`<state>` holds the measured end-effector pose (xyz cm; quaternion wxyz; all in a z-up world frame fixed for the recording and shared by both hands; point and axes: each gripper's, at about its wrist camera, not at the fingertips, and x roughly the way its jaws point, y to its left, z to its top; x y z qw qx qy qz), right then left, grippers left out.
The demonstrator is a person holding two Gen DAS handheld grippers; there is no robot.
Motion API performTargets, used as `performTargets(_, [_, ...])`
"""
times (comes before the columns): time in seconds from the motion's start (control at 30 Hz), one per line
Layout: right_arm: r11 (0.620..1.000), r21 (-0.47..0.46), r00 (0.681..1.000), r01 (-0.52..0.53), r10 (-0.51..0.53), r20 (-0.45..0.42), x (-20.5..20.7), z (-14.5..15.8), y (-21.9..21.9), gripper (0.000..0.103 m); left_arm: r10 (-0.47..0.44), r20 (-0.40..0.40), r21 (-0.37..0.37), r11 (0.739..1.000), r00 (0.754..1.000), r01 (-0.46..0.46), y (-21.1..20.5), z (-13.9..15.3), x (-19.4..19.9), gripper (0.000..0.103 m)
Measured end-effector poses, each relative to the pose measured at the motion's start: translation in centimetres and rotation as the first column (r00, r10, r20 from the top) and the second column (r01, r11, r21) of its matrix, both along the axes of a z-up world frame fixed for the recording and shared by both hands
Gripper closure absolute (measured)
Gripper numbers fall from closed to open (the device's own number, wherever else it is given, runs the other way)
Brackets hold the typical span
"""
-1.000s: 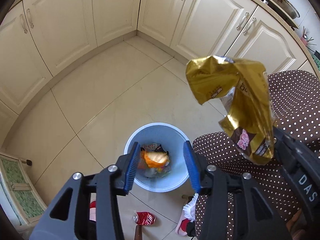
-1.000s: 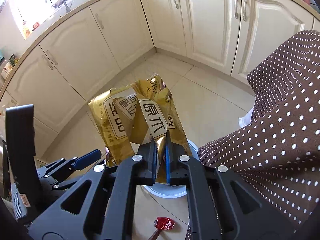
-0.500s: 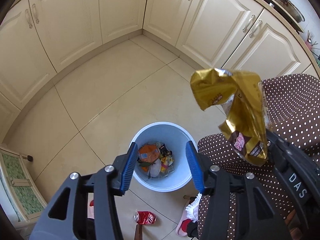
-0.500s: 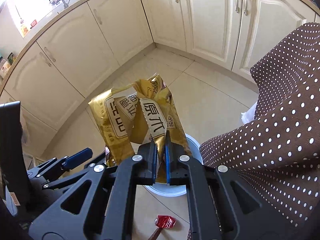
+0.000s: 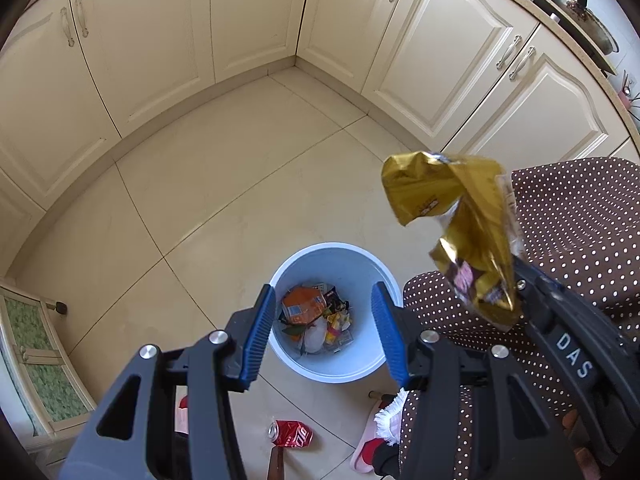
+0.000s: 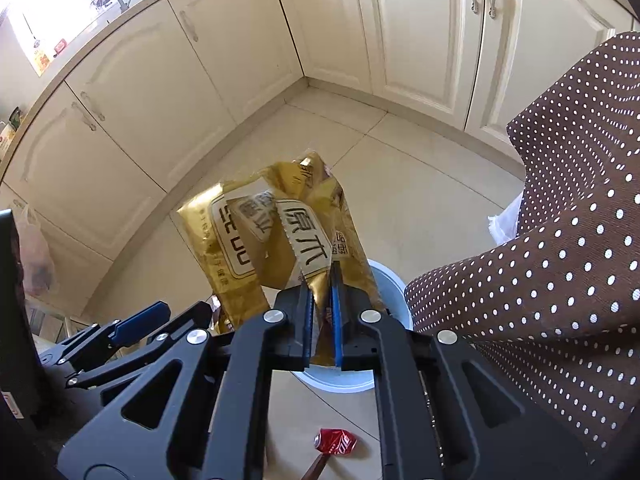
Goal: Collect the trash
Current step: 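Carry the chip bag and peel over the blue bin and open both tools, then move both tools back toward the pink wrapper and paper slip on the table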
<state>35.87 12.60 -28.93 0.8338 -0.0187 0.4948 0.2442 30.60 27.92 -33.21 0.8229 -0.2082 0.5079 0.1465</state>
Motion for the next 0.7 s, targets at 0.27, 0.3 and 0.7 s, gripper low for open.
performTargets(0.27, [1.000, -0.006, 0.999, 0.019, -0.019, 0.026, -0.4, 0.8, -0.7, 0.061, -0.005, 0.013, 0.003, 1.000, 1.000, 0.005, -0.4, 0.9, -0.4, 0.054])
performTargets(0.3, [1.000, -0.003, 0.999, 0.019, -0.019, 0.027, -0.4, 0.9, -0.9, 0.061, -0.007, 0.017, 0.005, 1.000, 1.000, 0.007, -0.4, 1.2, -0.5, 0.054])
performTargets(0.7, [0.996, 0.065, 0.973, 0.055, -0.068, 0.221, -3.9, 10.6, -5.9, 0.061, -0.087, 0.209, 0.058, 0.995, 0.974, 0.076, -4.8, 11.3, -3.3, 0.054])
